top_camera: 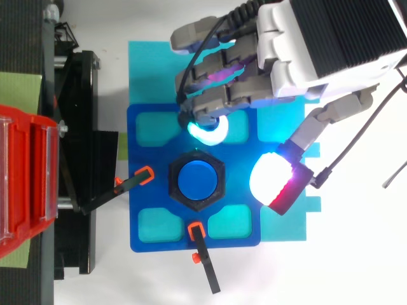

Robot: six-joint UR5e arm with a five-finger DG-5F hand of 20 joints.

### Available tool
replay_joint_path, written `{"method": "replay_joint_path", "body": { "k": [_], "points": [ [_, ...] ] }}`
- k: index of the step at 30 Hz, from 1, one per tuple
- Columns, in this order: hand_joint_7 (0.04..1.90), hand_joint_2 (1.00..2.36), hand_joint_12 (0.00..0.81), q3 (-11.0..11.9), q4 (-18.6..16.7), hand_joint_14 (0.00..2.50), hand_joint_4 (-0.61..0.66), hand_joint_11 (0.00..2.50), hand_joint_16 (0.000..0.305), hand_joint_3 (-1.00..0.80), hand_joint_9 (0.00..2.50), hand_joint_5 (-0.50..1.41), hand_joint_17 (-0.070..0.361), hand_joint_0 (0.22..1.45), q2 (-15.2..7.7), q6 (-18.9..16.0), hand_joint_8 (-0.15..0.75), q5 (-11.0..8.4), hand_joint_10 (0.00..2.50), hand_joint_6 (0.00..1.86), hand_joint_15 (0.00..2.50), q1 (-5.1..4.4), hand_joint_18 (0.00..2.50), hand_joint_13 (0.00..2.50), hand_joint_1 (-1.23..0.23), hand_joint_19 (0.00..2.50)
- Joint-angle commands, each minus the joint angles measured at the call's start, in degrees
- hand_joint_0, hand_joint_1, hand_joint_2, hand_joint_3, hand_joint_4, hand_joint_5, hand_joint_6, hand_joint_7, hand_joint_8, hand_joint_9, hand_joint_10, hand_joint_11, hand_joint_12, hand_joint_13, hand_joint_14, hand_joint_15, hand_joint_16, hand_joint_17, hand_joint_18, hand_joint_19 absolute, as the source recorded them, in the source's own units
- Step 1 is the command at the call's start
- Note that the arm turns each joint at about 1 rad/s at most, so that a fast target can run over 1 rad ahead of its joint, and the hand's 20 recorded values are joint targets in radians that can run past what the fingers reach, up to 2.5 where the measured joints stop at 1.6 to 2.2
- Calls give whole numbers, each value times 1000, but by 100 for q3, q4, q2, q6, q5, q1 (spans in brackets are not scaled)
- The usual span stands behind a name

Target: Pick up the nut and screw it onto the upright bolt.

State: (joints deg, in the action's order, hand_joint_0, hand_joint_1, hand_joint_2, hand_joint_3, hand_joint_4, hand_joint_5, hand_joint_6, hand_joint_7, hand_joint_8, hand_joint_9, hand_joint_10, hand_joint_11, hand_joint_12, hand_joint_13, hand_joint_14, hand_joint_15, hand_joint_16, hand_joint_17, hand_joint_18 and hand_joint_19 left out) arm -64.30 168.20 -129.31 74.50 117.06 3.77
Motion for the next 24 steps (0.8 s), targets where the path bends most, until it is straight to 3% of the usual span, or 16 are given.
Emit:
{"method": "replay_joint_path", "body": {
  "k": [1,3,8,13,19,20,24],
  "points": [
    [948,1000,226,41,-24,0,260,0,15,-500,844,-58,34,508,3,-5,228,53,0,504,0,27,42,488,-215,0],
    [786,1000,240,129,-7,0,222,0,19,-500,767,-88,42,502,3,-14,217,97,0,503,0,45,0,434,-204,0],
    [677,1000,264,199,-33,0,201,0,24,-500,651,-116,54,491,3,-14,206,124,0,502,0,54,0,344,-181,0],
    [659,1000,272,190,-323,0,196,0,26,-500,599,-119,60,485,-6,-14,201,45,0,502,0,-43,0,290,-163,0],
    [651,1000,284,41,-516,0,190,0,28,-500,554,-123,64,484,-6,-58,198,-193,0,502,0,-192,0,253,-153,0],
    [652,1000,285,-30,-639,0,190,0,29,-500,537,-125,65,483,-6,-102,197,-298,0,502,0,-263,0,243,-145,0],
    [655,1000,292,-109,-850,0,185,0,30,-500,504,-127,68,481,-6,-190,196,-377,0,502,0,-350,0,214,-130,0]
  ]
}}
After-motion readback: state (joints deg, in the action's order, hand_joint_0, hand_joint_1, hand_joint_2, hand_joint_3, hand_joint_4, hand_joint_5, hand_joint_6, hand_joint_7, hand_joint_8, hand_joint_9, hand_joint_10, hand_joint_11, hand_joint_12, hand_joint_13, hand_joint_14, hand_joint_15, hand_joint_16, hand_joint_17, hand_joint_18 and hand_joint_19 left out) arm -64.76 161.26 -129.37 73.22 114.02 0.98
